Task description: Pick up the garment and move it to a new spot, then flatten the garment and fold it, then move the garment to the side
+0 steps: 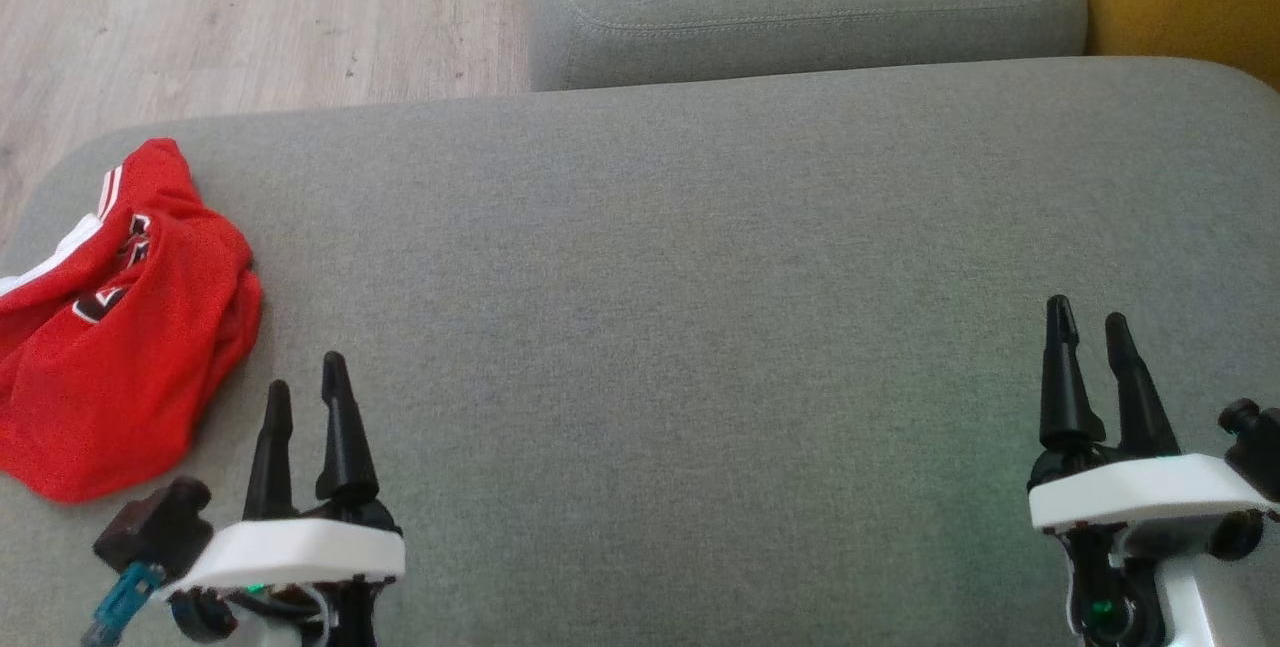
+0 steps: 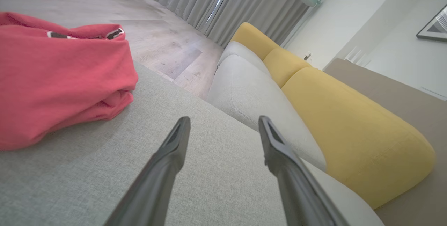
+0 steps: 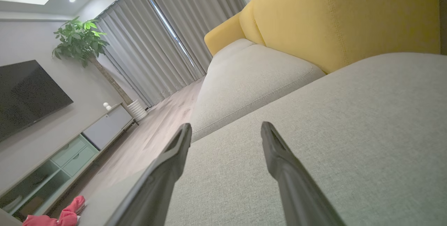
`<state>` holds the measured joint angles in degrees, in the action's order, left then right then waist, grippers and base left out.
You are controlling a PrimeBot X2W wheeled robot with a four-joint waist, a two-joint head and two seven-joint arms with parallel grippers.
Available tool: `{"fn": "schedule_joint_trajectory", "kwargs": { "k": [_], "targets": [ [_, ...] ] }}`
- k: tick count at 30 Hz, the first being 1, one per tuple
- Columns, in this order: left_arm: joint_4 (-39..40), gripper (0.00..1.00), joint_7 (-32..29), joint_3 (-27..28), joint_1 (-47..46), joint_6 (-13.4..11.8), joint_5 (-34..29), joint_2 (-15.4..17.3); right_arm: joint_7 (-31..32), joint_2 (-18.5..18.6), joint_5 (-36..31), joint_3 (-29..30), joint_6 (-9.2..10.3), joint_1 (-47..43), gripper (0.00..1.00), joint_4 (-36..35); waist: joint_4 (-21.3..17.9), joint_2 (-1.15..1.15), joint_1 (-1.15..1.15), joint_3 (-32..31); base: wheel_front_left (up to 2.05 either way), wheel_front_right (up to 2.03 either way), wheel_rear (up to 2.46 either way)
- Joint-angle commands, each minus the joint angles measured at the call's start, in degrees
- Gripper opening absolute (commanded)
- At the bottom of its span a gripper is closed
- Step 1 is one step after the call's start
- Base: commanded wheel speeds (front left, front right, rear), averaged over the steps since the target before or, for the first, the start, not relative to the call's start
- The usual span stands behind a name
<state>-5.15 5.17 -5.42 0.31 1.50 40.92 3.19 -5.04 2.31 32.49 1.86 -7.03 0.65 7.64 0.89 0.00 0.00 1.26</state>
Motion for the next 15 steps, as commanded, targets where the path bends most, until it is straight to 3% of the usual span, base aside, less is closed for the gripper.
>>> {"fn": "schedule_joint_trajectory", "kwargs": {
  "k": [1,15],
  "targets": [
    [2.3,1.00,0.8,0.2,-1.7,-0.4,-2.8,1.3,-0.9,0.4,-2.9,-1.0,-0.26,2.5,1.00,-2.9,0.1,0.00,0.00,0.0,0.00,0.00,0.00],
    [3.1,1.00,3.2,-6.3,-2.6,-6.0,-15.0,5.5,-3.3,0.4,-15.8,-3.2,-0.32,2.3,1.00,-4.2,0.0,0.00,0.00,0.0,0.00,0.00,0.00]
  ]
}}
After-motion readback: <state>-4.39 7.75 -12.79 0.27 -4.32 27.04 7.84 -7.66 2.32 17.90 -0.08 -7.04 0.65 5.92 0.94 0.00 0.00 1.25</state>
